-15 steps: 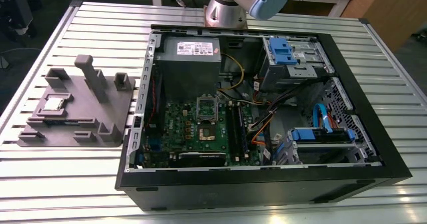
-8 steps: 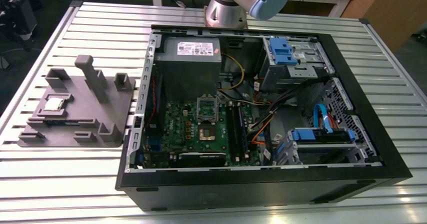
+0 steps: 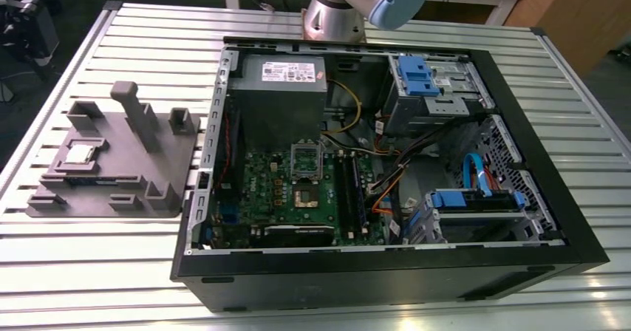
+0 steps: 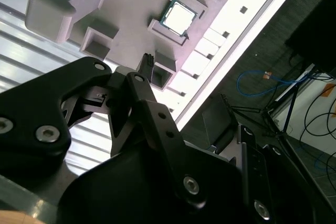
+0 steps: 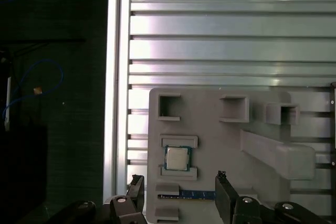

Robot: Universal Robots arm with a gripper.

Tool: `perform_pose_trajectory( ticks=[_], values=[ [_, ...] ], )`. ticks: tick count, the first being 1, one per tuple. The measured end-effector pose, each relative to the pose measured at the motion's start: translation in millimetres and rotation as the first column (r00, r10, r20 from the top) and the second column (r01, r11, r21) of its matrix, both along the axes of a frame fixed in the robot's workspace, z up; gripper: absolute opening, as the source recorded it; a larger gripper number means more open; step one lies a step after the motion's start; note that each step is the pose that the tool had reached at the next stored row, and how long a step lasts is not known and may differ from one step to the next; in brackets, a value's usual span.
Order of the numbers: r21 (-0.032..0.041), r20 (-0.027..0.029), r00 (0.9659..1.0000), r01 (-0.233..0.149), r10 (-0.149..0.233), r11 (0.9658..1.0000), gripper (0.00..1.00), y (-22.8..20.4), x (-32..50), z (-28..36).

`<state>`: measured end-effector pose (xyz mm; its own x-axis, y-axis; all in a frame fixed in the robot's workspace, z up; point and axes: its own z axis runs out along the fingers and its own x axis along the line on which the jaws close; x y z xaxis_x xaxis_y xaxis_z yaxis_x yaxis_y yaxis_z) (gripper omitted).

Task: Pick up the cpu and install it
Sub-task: 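Pick up the cpu and move it towards the insertion slot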

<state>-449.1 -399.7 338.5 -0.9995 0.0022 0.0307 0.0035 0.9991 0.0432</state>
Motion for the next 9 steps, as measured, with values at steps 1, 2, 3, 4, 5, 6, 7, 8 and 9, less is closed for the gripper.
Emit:
perform_pose_trajectory(
  ticks=[1,2,3,4,5,6,7,8,9],
  values=[
    [-0.0001,-0.0002,1.0,0.0,0.0,1.0,0.65,0.0,0.0,-0.2],
    [-0.0001,-0.0002,1.0,0.0,0.0,1.0,0.65,0.0,0.0,-0.4],
    [-0.0001,-0.0001,1.0,0.0,0.0,1.0,0.65,0.0,0.0,-0.8],
    [0.0001,-0.0001,1.0,0.0,0.0,1.0,0.65,0.0,0.0,-1.1],
    [0.0001,-0.0001,1.0,0.0,0.0,1.0,0.65,0.0,0.0,-1.1],
    [0.0001,-0.0001,1.0,0.0,0.0,1.0,0.65,0.0,0.0,-1.2],
    [0.0001,-0.0001,1.0,0.0,0.0,1.0,0.65,0.0,0.0,-1.2],
    [0.0001,-0.0001,1.0,0.0,0.0,1.0,0.65,0.0,0.0,-1.2],
    [0.0002,0.0001,1.0,0.0,0.0,1.0,0.65,0.0,0.0,-1.3]
  ],
)
